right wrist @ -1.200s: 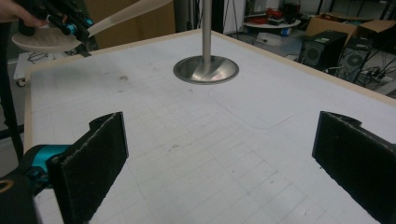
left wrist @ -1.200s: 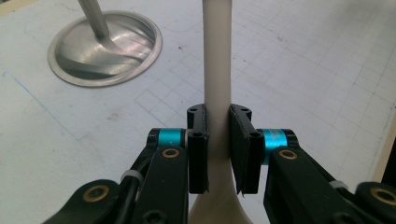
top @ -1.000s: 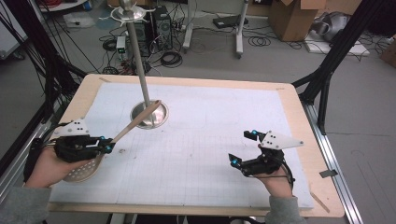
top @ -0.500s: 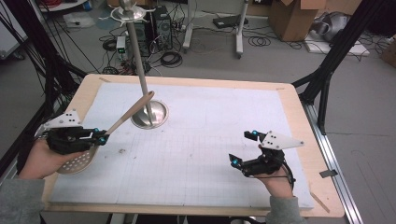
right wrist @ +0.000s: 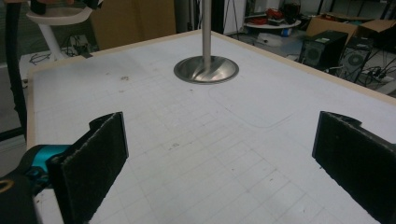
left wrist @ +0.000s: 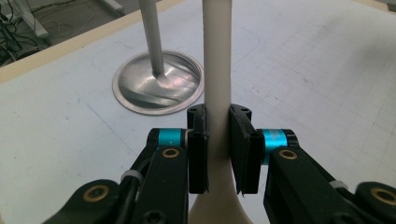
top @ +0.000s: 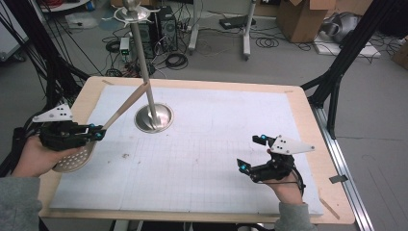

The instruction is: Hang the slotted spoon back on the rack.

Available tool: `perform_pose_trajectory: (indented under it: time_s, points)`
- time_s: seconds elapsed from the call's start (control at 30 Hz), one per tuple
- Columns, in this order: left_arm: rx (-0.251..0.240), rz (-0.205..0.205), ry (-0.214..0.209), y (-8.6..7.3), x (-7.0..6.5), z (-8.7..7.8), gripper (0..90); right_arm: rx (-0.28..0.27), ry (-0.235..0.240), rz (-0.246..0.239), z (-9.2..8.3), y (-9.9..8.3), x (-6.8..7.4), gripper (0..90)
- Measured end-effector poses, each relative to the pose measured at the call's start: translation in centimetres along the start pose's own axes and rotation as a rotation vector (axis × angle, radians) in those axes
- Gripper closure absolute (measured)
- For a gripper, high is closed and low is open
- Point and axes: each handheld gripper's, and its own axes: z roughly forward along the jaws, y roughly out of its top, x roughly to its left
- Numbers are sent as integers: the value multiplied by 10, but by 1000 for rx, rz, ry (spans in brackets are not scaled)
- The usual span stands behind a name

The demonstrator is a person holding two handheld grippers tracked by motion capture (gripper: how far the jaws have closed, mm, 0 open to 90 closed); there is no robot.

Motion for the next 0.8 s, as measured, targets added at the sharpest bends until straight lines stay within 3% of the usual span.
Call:
perform_pose_trajectory:
  time_s: [0.37,0.8]
  points:
    - [-49,-34,-19,3,18,-13,779,18,-19,24,-1,-7,-7,24]
    - [-78,-29,-15,18,34,-37,779,13,-30,26,-4,-8,-8,24]
